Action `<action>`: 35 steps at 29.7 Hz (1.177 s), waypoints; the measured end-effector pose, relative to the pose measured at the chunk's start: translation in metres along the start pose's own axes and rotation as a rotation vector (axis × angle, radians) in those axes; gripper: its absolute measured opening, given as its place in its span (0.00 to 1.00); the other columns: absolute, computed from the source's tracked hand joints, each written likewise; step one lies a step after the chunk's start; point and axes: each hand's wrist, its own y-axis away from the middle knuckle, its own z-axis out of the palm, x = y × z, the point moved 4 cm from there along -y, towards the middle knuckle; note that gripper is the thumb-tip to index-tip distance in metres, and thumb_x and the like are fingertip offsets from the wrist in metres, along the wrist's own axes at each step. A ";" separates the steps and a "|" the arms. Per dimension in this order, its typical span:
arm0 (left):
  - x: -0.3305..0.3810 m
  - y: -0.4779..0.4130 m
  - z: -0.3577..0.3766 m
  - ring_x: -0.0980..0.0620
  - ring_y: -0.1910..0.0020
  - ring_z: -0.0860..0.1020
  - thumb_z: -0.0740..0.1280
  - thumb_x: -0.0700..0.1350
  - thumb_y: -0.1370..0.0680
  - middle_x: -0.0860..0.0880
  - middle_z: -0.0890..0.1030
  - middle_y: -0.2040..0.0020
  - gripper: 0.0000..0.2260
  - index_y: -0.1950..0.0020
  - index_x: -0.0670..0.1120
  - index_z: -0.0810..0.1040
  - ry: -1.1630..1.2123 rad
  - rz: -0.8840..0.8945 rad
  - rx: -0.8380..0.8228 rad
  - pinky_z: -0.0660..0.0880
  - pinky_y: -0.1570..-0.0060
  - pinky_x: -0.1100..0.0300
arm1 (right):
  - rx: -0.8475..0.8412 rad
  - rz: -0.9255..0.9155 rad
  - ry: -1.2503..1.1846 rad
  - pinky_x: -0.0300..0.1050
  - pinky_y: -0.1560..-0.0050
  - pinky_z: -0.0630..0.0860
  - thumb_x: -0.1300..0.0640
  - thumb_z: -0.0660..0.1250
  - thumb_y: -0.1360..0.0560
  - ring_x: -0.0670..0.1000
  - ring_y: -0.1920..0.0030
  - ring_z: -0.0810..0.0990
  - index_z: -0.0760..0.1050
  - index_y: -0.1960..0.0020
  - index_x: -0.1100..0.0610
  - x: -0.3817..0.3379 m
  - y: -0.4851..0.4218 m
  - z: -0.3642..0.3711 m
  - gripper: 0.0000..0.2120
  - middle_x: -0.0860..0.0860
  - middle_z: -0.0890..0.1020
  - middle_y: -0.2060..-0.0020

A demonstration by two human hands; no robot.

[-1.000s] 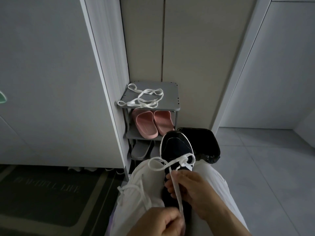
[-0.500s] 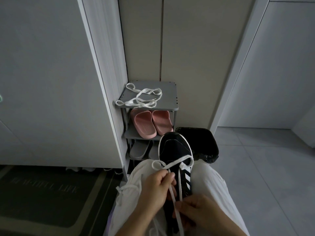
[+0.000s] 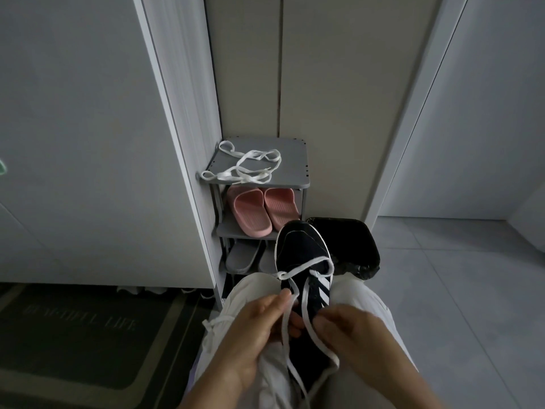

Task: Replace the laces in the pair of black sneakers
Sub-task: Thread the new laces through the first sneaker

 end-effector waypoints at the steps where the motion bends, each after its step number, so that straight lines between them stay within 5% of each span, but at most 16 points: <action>1: 0.002 -0.001 0.001 0.49 0.65 0.79 0.65 0.53 0.27 0.43 0.82 0.65 0.18 0.59 0.39 0.82 -0.005 -0.029 0.040 0.75 0.60 0.58 | 0.032 0.017 -0.096 0.34 0.58 0.77 0.53 0.66 0.25 0.40 0.64 0.81 0.81 0.57 0.51 -0.002 -0.002 0.000 0.06 0.45 0.83 0.68; 4: 0.002 -0.005 0.005 0.50 0.67 0.78 0.63 0.51 0.23 0.45 0.82 0.67 0.16 0.57 0.39 0.82 -0.183 -0.030 0.086 0.74 0.63 0.61 | -0.129 0.116 -0.345 0.41 0.65 0.76 0.55 0.63 0.23 0.49 0.70 0.78 0.77 0.61 0.60 -0.008 -0.006 0.015 0.12 0.58 0.84 0.64; 8: 0.006 -0.013 0.011 0.53 0.62 0.79 0.65 0.50 0.24 0.47 0.83 0.63 0.12 0.59 0.44 0.83 -0.413 0.055 0.118 0.74 0.55 0.60 | -0.126 -0.016 -0.150 0.40 0.68 0.74 0.63 0.65 0.25 0.45 0.73 0.76 0.74 0.57 0.58 -0.005 -0.002 0.022 0.03 0.53 0.81 0.71; 12: 0.005 -0.014 0.012 0.60 0.75 0.68 0.65 0.50 0.23 0.54 0.71 0.77 0.16 0.70 0.48 0.70 -0.668 0.143 0.194 0.65 0.69 0.66 | -0.237 -0.043 -0.272 0.35 0.68 0.72 0.67 0.66 0.26 0.45 0.72 0.78 0.72 0.59 0.59 -0.009 0.005 0.027 0.05 0.50 0.81 0.73; 15: 0.005 -0.008 0.013 0.60 0.70 0.71 0.63 0.50 0.22 0.53 0.74 0.69 0.10 0.62 0.49 0.71 -0.748 0.228 0.229 0.69 0.68 0.65 | -0.261 -0.004 -0.367 0.37 0.68 0.74 0.60 0.67 0.29 0.47 0.70 0.80 0.72 0.59 0.61 -0.008 0.003 0.025 0.05 0.52 0.83 0.70; 18: 0.011 -0.001 0.018 0.58 0.56 0.77 0.58 0.52 0.20 0.51 0.80 0.54 0.10 0.43 0.49 0.70 -1.065 0.293 0.272 0.67 0.62 0.63 | -0.110 0.076 -0.256 0.38 0.69 0.74 0.64 0.63 0.23 0.45 0.72 0.79 0.75 0.55 0.60 -0.001 0.000 0.017 0.03 0.52 0.82 0.70; 20: 0.008 -0.002 0.020 0.54 0.52 0.78 0.56 0.53 0.19 0.50 0.80 0.51 0.09 0.44 0.50 0.68 -1.232 0.306 0.277 0.63 0.61 0.64 | -0.063 0.081 -0.147 0.37 0.69 0.75 0.64 0.60 0.22 0.44 0.72 0.79 0.76 0.52 0.58 -0.001 -0.001 0.015 0.07 0.51 0.81 0.70; 25: 0.003 -0.021 0.018 0.53 0.64 0.74 0.60 0.49 0.22 0.52 0.72 0.68 0.08 0.59 0.49 0.68 -1.048 0.193 0.237 0.64 0.67 0.63 | -0.049 0.124 -0.205 0.38 0.68 0.75 0.65 0.57 0.21 0.46 0.72 0.79 0.75 0.50 0.57 0.000 -0.004 0.016 0.09 0.51 0.81 0.72; 29: -0.009 -0.024 0.016 0.55 0.68 0.73 0.60 0.48 0.22 0.51 0.74 0.67 0.09 0.62 0.50 0.67 -1.056 0.129 0.183 0.68 0.67 0.65 | -0.002 0.063 -0.061 0.34 0.67 0.73 0.63 0.58 0.22 0.42 0.73 0.77 0.78 0.54 0.53 0.003 -0.005 0.011 0.11 0.48 0.80 0.73; 31: -0.019 -0.024 0.017 0.50 0.64 0.76 0.60 0.48 0.23 0.48 0.77 0.63 0.06 0.56 0.47 0.70 -1.122 0.063 0.132 0.74 0.61 0.57 | -0.022 0.026 0.010 0.33 0.67 0.73 0.63 0.59 0.22 0.42 0.73 0.77 0.78 0.57 0.52 -0.001 -0.003 0.013 0.12 0.46 0.80 0.73; 33: -0.021 -0.023 0.018 0.49 0.59 0.77 0.59 0.48 0.22 0.48 0.77 0.60 0.05 0.54 0.47 0.70 -1.248 0.073 0.156 0.70 0.61 0.57 | -0.035 0.044 0.000 0.33 0.68 0.73 0.64 0.58 0.22 0.41 0.73 0.77 0.77 0.59 0.52 0.000 -0.003 0.015 0.13 0.46 0.80 0.74; 35: -0.017 -0.019 0.017 0.52 0.62 0.74 0.59 0.47 0.22 0.51 0.73 0.65 0.09 0.62 0.50 0.67 -1.248 0.142 0.193 0.65 0.62 0.60 | -0.079 0.084 -0.051 0.34 0.70 0.73 0.65 0.58 0.22 0.42 0.74 0.77 0.77 0.59 0.53 0.003 -0.001 0.018 0.13 0.47 0.80 0.74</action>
